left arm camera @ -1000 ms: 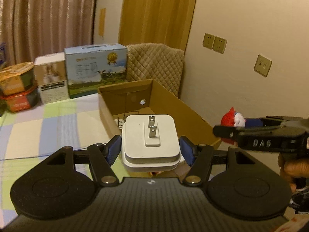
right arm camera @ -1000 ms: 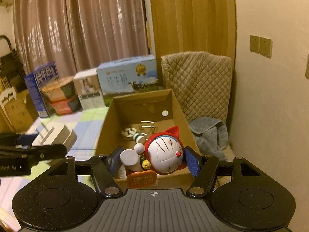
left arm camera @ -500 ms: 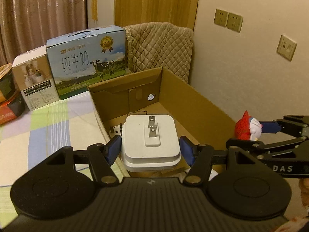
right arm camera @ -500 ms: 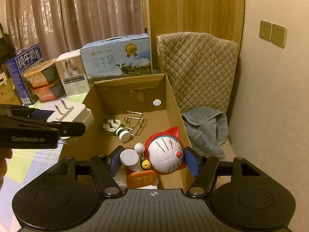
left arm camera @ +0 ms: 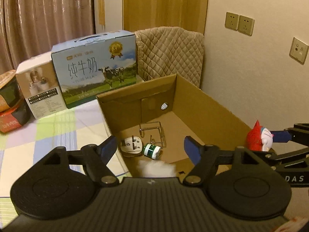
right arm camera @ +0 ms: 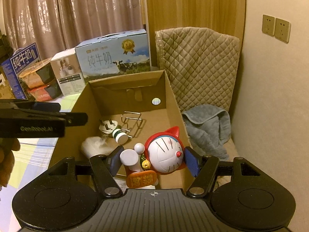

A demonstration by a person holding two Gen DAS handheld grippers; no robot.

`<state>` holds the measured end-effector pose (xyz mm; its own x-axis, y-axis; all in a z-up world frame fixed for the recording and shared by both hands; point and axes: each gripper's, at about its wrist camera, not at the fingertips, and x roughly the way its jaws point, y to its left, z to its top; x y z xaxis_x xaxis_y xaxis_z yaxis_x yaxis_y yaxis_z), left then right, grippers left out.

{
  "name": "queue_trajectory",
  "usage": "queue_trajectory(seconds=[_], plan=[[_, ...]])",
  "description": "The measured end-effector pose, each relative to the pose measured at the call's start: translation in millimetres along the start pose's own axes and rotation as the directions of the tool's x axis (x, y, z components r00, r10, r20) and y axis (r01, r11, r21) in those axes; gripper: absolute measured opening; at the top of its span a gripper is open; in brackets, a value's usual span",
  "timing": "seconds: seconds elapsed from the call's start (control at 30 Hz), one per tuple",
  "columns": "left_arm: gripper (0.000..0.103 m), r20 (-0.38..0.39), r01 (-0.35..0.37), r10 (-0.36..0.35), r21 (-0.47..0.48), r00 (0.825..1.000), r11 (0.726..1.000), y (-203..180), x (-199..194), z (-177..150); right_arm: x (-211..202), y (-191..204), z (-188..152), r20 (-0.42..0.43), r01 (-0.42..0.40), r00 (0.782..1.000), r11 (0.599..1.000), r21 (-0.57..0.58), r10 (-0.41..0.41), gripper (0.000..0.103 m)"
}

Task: Organize rigid objects
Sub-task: 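Open the left tool to drop the plug while the right tool releases the figure into the box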

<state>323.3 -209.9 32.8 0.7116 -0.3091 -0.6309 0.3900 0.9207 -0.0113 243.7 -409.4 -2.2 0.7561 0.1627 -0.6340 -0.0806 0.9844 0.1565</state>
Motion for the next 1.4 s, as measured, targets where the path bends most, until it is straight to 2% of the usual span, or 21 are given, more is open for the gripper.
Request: queue_trajectory(seconds=[0.63,0.9,1.07,1.23,1.4], plan=[[0.073,0.016,0.005,-0.005,-0.007,1.0,1.0,5.1,-24.4,-4.4,0.2,0.1,4.6,-0.01,-0.03,0.999,0.997,0.069,0.03,0.064],[0.073,0.018,0.002,-0.002,-0.011,1.0,1.0,10.1,-23.2,-7.3,23.6,0.3,2.9,-0.055,-0.04,0.997,0.995,0.095,0.045,0.064],[0.073,0.011,-0.005,0.005,-0.003,1.0,1.0,10.1,-21.4,-12.6,49.4,3.4,4.7,-0.115,-0.04,0.992,0.994,0.099,0.052,0.064],[0.073,0.005,-0.008,0.008,-0.013,1.0,1.0,14.6,-22.0,-16.5,63.5,8.0,6.9,-0.13,-0.042,0.99,0.994,0.101,0.055,0.064],[0.073,0.008,-0.009,0.009,-0.028,1.0,1.0,19.9,-29.3,-20.4,55.8,7.3,10.7,-0.078,-0.029,0.996,0.993,0.11,0.038,0.064]])
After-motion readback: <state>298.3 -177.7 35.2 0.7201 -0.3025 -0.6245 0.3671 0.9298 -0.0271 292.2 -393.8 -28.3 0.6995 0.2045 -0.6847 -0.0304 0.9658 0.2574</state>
